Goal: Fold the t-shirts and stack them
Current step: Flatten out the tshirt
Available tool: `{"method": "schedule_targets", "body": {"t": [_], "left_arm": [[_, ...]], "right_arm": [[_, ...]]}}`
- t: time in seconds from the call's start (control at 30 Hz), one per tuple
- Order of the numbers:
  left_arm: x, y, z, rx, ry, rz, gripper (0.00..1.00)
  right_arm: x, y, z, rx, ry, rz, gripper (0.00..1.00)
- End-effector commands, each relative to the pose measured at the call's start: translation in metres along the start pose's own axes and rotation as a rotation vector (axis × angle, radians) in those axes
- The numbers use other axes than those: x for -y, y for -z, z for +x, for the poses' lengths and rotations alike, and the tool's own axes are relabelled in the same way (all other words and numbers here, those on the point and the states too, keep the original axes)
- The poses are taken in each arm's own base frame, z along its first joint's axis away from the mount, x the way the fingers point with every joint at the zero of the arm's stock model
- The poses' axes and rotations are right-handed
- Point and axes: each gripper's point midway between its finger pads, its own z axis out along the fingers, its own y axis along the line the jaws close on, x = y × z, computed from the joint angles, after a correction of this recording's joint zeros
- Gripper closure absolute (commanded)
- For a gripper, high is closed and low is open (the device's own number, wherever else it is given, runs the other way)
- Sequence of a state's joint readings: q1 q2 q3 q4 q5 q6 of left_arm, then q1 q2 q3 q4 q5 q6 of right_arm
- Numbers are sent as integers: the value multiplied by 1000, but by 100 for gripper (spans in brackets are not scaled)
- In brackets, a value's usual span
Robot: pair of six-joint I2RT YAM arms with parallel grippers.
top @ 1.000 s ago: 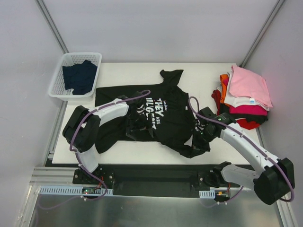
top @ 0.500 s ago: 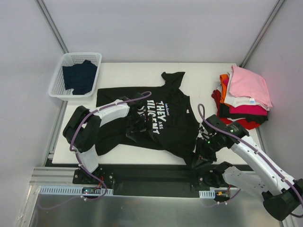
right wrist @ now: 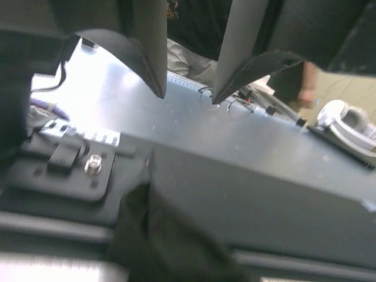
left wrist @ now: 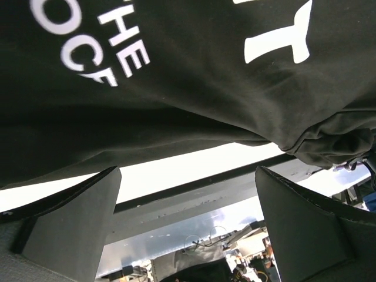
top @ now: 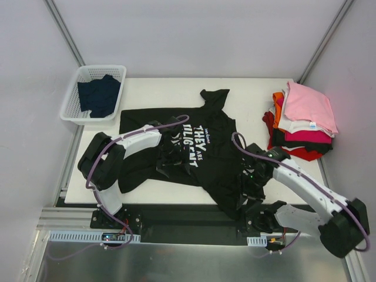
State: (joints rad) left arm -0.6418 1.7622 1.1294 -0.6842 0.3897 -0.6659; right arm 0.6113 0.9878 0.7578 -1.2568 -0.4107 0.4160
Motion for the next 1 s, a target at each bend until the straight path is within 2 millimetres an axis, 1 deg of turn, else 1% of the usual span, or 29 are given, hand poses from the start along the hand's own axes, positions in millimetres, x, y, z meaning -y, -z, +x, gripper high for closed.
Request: {"method": "schedule_targets", "body": {"t": [0.0,0.03,0.07,0.1,0.13,0.17,0.2,0.23,0.27,0.3,0.33,0.37,0.4,0.43,0.47,0.5,0.53,0.57,0.6,0.63,0.7,0.73,0.77,0.8,0.83,0.87,0.9,0.93,0.97], "left_arm": [[7,21,-9,96,-51,8,1],[8,22,-12,100,-52,8,1],[11,24,-16,109,-54,13,1],[15,31,-26,131,-48,27,1],[16,31,-30,127,-44,29,2],[17,34,-36,135,-37,37,4],[23,42,-45,158,-39,57,6],[20,46,-55,171,-16,64,9],[20,50,-61,178,-11,73,13],[22,56,-69,195,-7,87,17],[15,59,-79,204,21,91,19],[12,62,-84,210,28,97,23],[8,64,-90,210,42,103,23],[3,63,-93,202,55,106,24],[-4,67,-99,203,77,123,23],[-8,67,-100,196,86,128,21],[-12,70,-100,197,92,131,19],[-19,72,-101,202,93,127,18],[-30,69,-97,196,101,99,14],[-36,71,-95,204,104,89,13],[-57,64,-89,183,144,62,12],[-61,60,-90,169,157,63,12],[-66,58,-92,164,162,59,12],[-68,62,-101,180,170,60,12],[-72,58,-107,175,178,50,12],[-73,60,-114,184,179,48,13],[-69,67,-128,213,173,55,13],[-76,63,-137,204,193,43,13],[-79,63,-141,195,207,35,14]], "right_arm": [[-22,1,-61,140,98,29,66],[-26,-5,-77,135,91,47,73],[-35,0,-91,160,100,34,83],[-43,1,-104,173,107,7,99],[-44,-3,-119,148,86,13,99],[-49,0,-129,152,86,-3,99],[-65,11,-148,195,104,-49,99],[-68,17,-161,215,106,-58,99],[-70,12,-172,192,98,-43,99],[-85,26,-192,241,127,-77,99],[-87,28,-204,244,124,-82,99],[-87,14,-219,199,121,-69,99],[-105,21,-233,204,143,-136,99],[-109,18,-245,188,131,-164,99],[-114,15,-253,173,130,-188,99],[-120,1,-262,124,119,-220,99],[-132,7,-272,138,138,-252,99],[-136,4,-277,131,140,-263,99],[-138,-4,-282,107,128,-276,99],[-142,-5,-286,104,129,-288,99],[-149,-7,-292,102,132,-318,99],[-150,-12,-295,90,125,-325,99],[-154,-12,-298,93,132,-339,99],[-157,-12,-301,92,134,-364,99],[-159,-16,-303,78,132,-374,99],[-163,-14,-308,86,140,-393,99],[-168,-14,-312,85,146,-420,99],[-170,-14,-317,82,136,-437,99],[-169,-21,-322,64,121,-447,99]]}}
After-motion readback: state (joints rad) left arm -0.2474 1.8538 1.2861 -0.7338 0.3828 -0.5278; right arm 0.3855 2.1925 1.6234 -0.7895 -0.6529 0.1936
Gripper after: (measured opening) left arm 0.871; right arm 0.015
